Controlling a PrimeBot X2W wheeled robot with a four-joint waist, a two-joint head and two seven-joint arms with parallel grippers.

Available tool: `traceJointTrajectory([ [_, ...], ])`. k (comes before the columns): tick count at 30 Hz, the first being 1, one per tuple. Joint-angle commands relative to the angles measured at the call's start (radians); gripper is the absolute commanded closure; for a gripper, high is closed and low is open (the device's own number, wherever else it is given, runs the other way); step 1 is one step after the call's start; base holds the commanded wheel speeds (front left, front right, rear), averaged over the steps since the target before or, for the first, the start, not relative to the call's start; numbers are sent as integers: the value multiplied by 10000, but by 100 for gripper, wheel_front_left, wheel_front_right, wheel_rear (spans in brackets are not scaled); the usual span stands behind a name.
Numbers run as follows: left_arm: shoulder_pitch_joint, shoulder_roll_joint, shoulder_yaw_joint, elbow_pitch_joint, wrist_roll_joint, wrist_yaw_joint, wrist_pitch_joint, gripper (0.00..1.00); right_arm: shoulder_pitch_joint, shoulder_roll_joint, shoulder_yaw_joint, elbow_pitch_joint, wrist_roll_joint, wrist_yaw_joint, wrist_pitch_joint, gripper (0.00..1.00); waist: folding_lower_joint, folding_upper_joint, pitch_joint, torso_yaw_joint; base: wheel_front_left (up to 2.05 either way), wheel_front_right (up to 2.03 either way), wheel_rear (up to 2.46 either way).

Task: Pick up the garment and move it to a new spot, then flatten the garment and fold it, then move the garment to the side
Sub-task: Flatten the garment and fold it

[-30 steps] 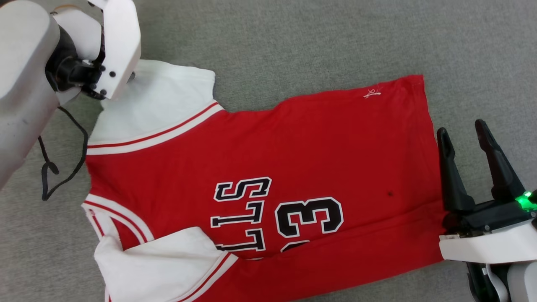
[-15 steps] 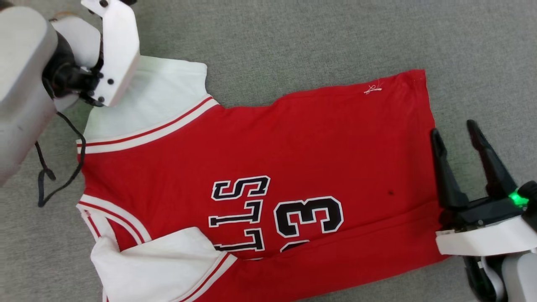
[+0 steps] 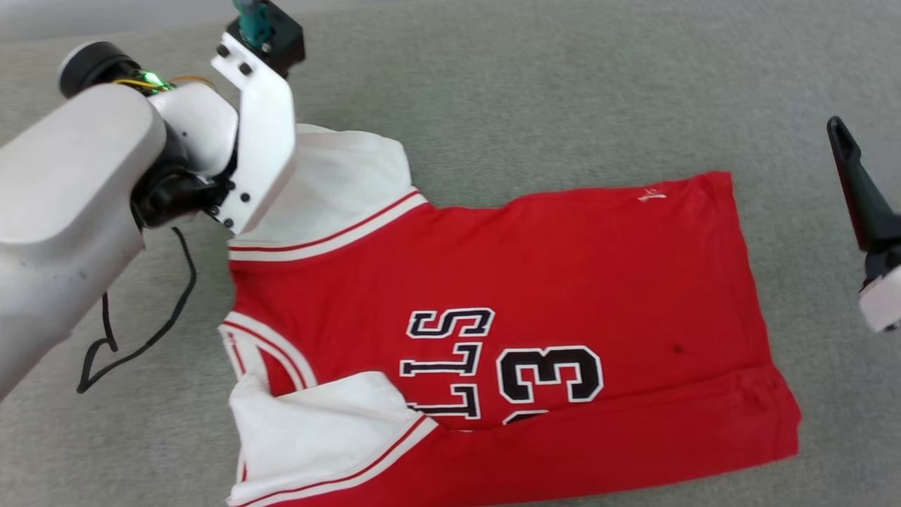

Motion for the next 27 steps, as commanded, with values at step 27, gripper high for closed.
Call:
traceJointTrajectory([
  [27,-771,-517,-482,-1568,540,8,-1522,100,-4105,-3453,3708,2640,4147,-8,10541,0,-1,0,1408,1834,0,0,0],
])
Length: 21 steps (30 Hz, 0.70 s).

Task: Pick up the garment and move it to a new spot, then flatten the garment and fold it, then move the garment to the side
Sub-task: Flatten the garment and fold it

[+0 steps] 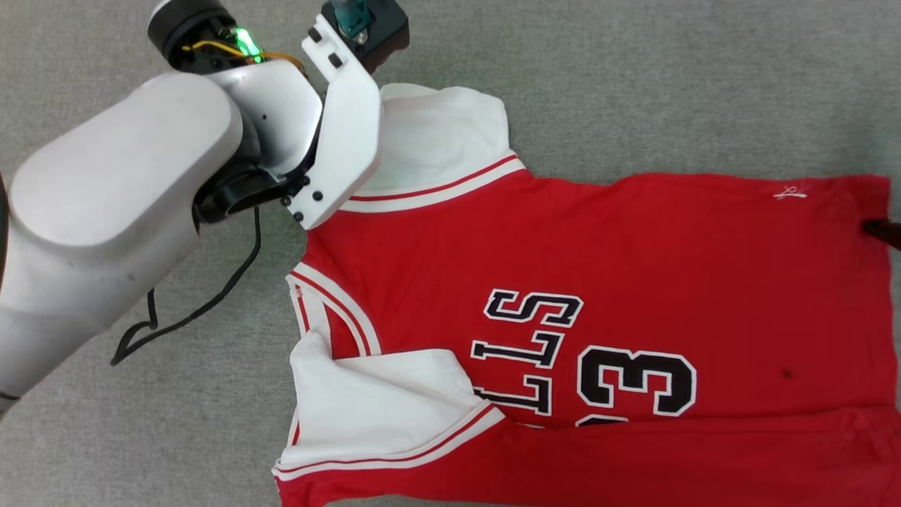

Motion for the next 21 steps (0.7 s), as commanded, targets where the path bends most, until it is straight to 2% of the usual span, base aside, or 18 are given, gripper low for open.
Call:
traceJointTrajectory([
  [1,-186,-37,-24,-45,4,8,-98,100,20,60,150,60,-67,-8,79,0,-1,0,283,203,0,0,0],
  [8,-254,-82,-146,41,9,8,-288,100,805,386,897,446,216,-6,-114,0,-1,0,503,323,0,0,0],
  [9,-215,-70,-162,77,-2,8,-314,100,844,385,963,459,240,-6,-242,63,-1,0,483,320,0,0,0],
  [10,-172,-55,-173,108,-23,8,-346,100,836,391,967,481,274,-6,-379,100,-1,0,448,312,0,0,0],
  [21,505,59,-230,499,-329,8,-1125,100,878,235,722,444,536,-6,-2565,100,-1,0,-1043,149,0,0,0],
])
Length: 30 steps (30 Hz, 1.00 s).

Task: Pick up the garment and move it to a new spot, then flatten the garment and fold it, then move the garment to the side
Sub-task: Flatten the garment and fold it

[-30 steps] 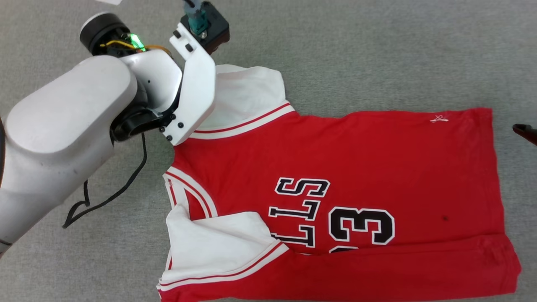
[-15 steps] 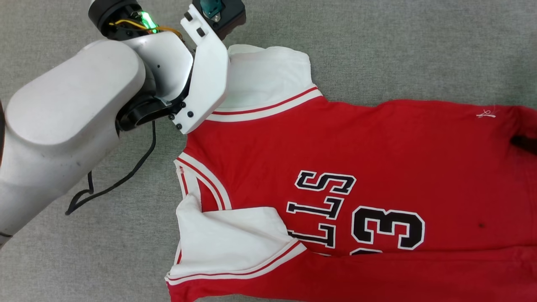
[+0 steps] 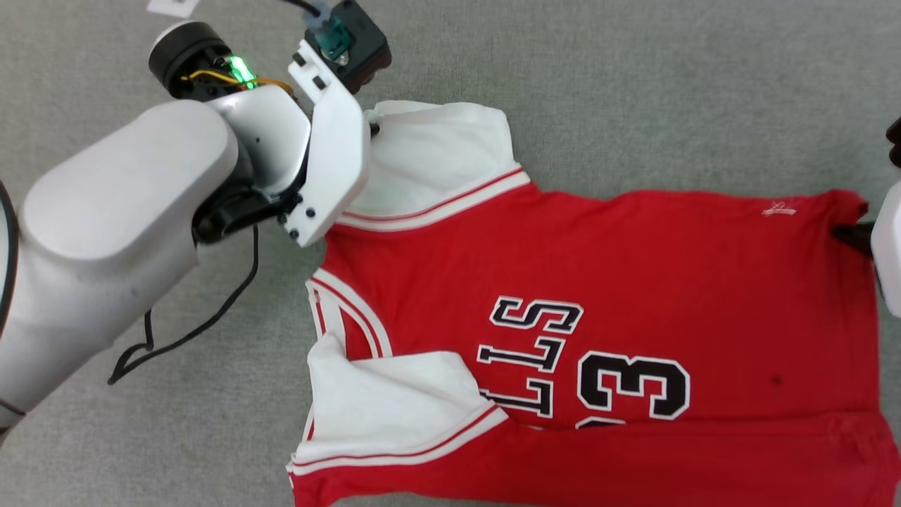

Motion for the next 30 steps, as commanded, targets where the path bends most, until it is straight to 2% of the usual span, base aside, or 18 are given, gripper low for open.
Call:
traceJointTrajectory([
  [1,254,76,2,-1,-101,8,-166,100,332,13,29,-77,145,-5,-368,100,0,0,-667,-73,0,0,0],
  [5,629,193,-14,-151,-88,8,-400,100,816,-78,-13,-194,322,-5,-920,100,0,0,-1224,-103,0,0,0],
  [11,1549,818,-20,-960,-131,36,-563,100,2077,-353,-239,-530,569,-5,-1748,100,0,0,-2130,-104,0,0,0],
  [22,4291,2299,-34,-3110,-145,823,-431,100,4504,-523,-592,-1081,802,-5,-2533,100,0,0,-3289,-42,0,0,0],
  [26,5488,2567,-30,-3512,-135,1063,-461,100,5310,-599,-646,-1201,837,-5,-2666,100,0,0,-3386,-28,0,0,0],
  [30,6410,2464,-30,-3518,-240,1309,-784,100,5805,-491,-510,-1235,720,-5,-2773,100,0,0,-3224,-46,0,0,0],
])
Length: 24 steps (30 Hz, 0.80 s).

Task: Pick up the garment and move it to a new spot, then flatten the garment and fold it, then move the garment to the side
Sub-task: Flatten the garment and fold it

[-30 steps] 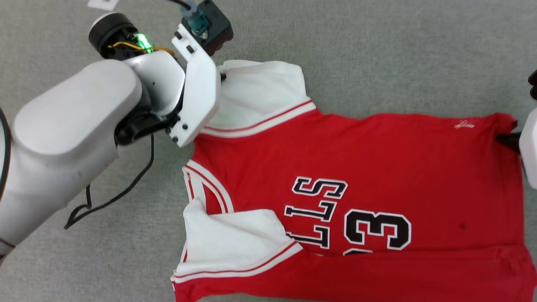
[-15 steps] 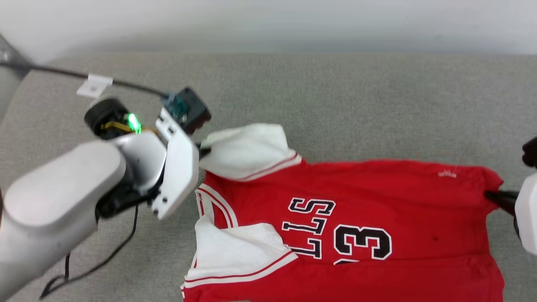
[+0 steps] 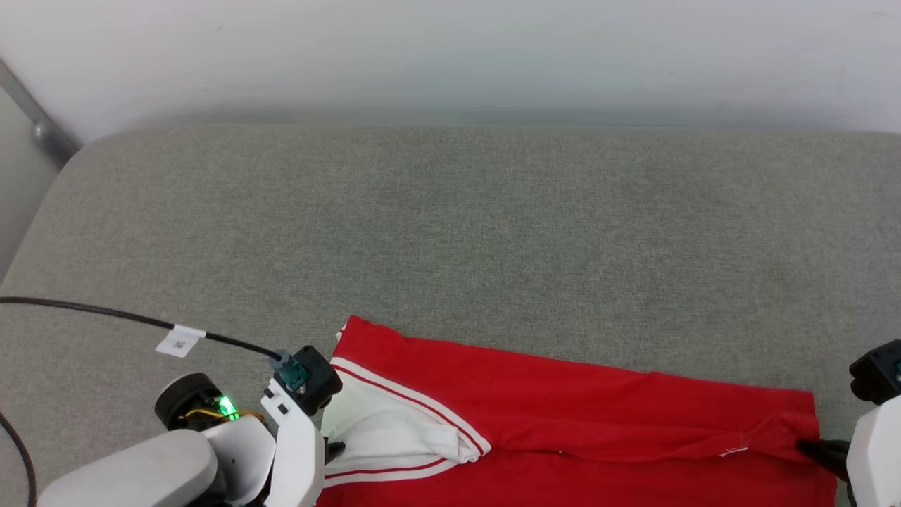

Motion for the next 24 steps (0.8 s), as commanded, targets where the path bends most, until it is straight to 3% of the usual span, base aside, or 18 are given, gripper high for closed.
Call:
traceJointTrajectory([
  [1,236,-105,24,65,-10,88,-126,100,125,80,35,0,-108,-5,-82,100,2,0,127,-17,0,0,0],
  [10,1101,-664,41,1171,-64,26,-709,100,7,461,527,773,-333,-6,-239,100,2,0,549,-98,0,0,0],
  [11,1129,-724,83,1268,-33,30,-854,18,-52,510,514,818,-323,-6,-361,84,2,0,528,-99,0,0,0],
  [12,1111,-755,138,1299,36,27,-1051,0,-90,534,485,825,-325,-5,-503,55,2,0,478,-97,0,0,0],
  [13,1105,-760,188,1317,101,53,-1244,0,-108,520,453,807,-355,-6,-652,0,2,0,407,-94,0,0,0],
  [16,1100,-648,418,1168,425,321,-2012,0,-20,424,296,561,-318,-5,-1137,0,2,0,137,-118,0,0,0],
  [19,1227,-551,774,860,801,903,-3038,0,273,248,-67,133,-239,-6,-1607,0,2,0,-102,-122,0,0,0],
  [24,1558,-613,1560,487,1736,2271,-5626,0,743,187,-1327,-572,-350,-6,-2391,0,2,0,-192,-140,0,0,0],
])
